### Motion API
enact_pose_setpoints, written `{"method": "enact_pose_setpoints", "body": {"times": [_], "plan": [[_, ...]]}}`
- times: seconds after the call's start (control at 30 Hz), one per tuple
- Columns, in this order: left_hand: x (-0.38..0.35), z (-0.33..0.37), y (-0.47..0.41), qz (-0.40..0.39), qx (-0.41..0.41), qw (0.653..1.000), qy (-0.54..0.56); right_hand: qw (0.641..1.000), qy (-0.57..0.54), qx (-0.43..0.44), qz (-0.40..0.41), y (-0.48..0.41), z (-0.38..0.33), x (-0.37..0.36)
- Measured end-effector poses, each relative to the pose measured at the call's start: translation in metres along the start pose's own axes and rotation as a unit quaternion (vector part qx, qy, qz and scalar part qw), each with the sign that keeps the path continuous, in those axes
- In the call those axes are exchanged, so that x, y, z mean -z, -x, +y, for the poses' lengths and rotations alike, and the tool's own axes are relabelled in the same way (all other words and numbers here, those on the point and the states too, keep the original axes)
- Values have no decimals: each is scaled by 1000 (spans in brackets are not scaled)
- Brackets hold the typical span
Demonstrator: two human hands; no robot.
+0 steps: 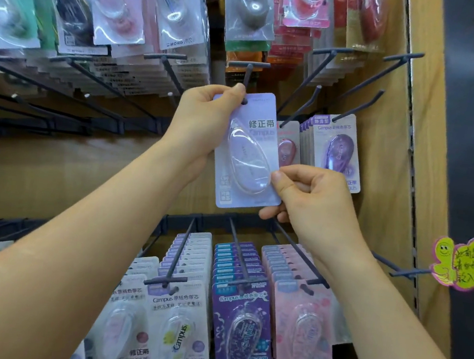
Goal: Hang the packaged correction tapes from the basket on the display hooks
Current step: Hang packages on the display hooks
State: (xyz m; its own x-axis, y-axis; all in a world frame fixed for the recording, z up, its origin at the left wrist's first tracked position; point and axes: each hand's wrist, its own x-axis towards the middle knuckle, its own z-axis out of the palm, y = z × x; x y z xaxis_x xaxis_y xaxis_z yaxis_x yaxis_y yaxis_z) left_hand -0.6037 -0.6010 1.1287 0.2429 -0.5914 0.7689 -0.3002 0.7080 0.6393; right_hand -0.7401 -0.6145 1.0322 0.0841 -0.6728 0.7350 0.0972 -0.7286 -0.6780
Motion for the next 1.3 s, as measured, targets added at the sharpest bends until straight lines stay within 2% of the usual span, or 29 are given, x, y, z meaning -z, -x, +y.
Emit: {"method": "enact_pose_setpoints", "body": {"times": [0.1,0.27,0.4,0.63,0.83,0.93,1.0,1.07,1.13,1.2,1.3], "plan": [[6,-5,6,-18,29,999,12,1000,-3,-18,4,-1,2,-1],[29,-26,19,-24,10,998,-59,999,35,-31,6,-8,8,-4],[31,-32,16,12,-3,993,-117,992,121,-32,-15,-21,12,-6],[24,-46,-2,51,-10,980,-191,952,305,-18,-33,-48,12,-4],[22,-50,-1,64,-29,973,-219,940,334,-28,-69,-56,19,-7],[25,-46,8,45,-25,976,-212,913,404,7,-52,-46,15,0],[34,-43,18,30,-32,974,-221,895,443,57,-6,-35,10,3],[48,-40,32,19,-48,969,-242,889,435,132,54,-21,5,2],[68,-37,50,3,-65,964,-256,895,388,207,70,-6,-3,-7],[92,-32,70,-12,-76,963,-257,906,346,242,26,8,-13,-21],[136,-29,100,-19,-96,950,-297,912,309,258,-82,32,-27,-57]]}}
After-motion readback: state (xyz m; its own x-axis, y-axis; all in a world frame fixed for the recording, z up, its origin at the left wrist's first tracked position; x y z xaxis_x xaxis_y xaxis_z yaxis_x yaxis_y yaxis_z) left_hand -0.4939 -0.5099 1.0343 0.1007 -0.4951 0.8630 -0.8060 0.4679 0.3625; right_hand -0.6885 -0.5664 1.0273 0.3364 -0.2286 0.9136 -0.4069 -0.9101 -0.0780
